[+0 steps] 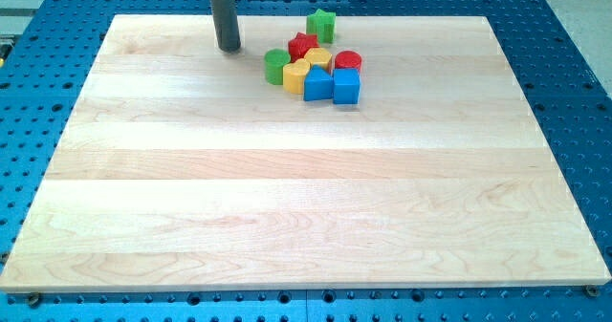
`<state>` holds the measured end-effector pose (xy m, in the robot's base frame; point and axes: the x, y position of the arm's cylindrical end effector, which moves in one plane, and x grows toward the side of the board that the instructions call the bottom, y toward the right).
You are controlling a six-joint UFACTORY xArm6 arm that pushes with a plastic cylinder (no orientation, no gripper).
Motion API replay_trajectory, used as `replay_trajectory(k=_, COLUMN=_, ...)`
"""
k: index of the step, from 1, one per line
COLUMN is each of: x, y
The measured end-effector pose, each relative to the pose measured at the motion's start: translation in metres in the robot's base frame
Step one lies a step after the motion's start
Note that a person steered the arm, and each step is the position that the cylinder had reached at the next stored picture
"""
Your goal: Move the green star right to the red circle
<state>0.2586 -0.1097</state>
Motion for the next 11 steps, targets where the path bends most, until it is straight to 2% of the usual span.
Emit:
replay_trajectory(k=3, x=-0.016, y=-0.005)
replay_trajectory(k=4, x=-0.021, y=0.042)
replay_trajectory(k=6, x=-0.053, y=0.045)
replay_trajectory(k=7, x=-0.061, y=0.078)
replay_trajectory(k=9, x=-0.044, y=0.174)
replay_trajectory(k=11, x=0.005, y=0.203)
